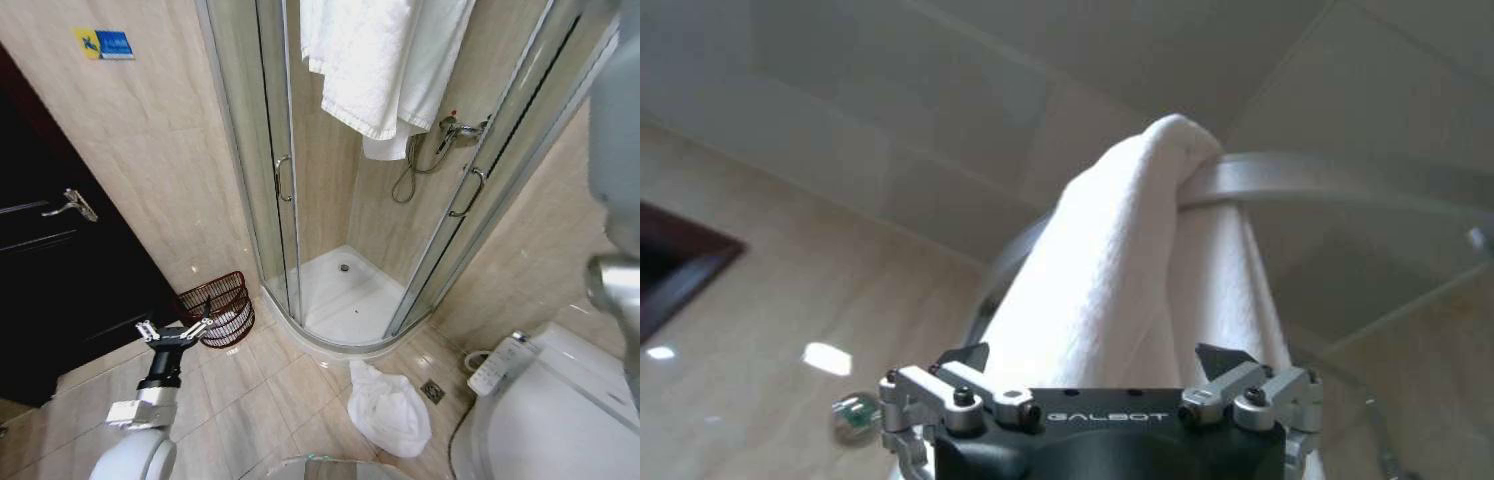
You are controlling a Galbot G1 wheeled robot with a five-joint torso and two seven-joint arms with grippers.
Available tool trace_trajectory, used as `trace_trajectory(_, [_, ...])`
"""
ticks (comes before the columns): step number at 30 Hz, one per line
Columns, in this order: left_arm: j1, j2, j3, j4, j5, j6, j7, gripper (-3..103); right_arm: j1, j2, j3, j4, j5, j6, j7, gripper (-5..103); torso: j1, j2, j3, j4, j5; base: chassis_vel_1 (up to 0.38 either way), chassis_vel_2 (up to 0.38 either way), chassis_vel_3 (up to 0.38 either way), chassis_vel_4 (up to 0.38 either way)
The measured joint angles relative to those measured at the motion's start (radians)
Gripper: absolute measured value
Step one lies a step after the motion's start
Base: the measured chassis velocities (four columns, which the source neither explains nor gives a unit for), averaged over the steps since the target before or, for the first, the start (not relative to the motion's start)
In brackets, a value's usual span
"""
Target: Discard the used towel into the hamper.
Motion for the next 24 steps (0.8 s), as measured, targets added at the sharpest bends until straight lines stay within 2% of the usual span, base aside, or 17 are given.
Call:
trace_trajectory(3, [0.002, -0.003, -0.007, -0.002, -0.006, -0.013, 0.007, 100, 0.047, 0.04, -0.006, -0.082, -0.019, -0.015, 0.023, 100, 0.0, 0.0, 0.0, -0.0003, 0.0002, 0.0, 0.0, 0.0, 0.0])
trace_trajectory(7, [-0.004, -0.006, -0.007, 0.006, -0.007, -0.022, 0.012, 100, 0.074, 0.062, -0.019, -0.148, 0.012, -0.019, 0.041, 100, 0.0, 0.0, 0.0, -0.0004, 0.0002, 0.0, 0.0, 0.0, 0.0])
trace_trajectory(19, [-0.011, -0.015, 0.003, 0.029, -0.005, -0.037, 0.014, 100, 0.026, 0.065, -0.05, -0.074, 0.102, -0.033, 0.107, 100, 0.0, 0.0, 0.0, -0.0002, 0.0002, 0.0, 0.0, 0.0, 0.0])
trace_trajectory(24, [-0.01, -0.016, -0.007, 0.031, -0.009, -0.042, 0.014, 100, -0.009, 0.073, -0.05, -0.054, 0.105, -0.033, 0.127, 100, 0.0, 0.0, 0.0, -0.0001, 0.0003, 0.0, 0.0, 0.0, 0.0])
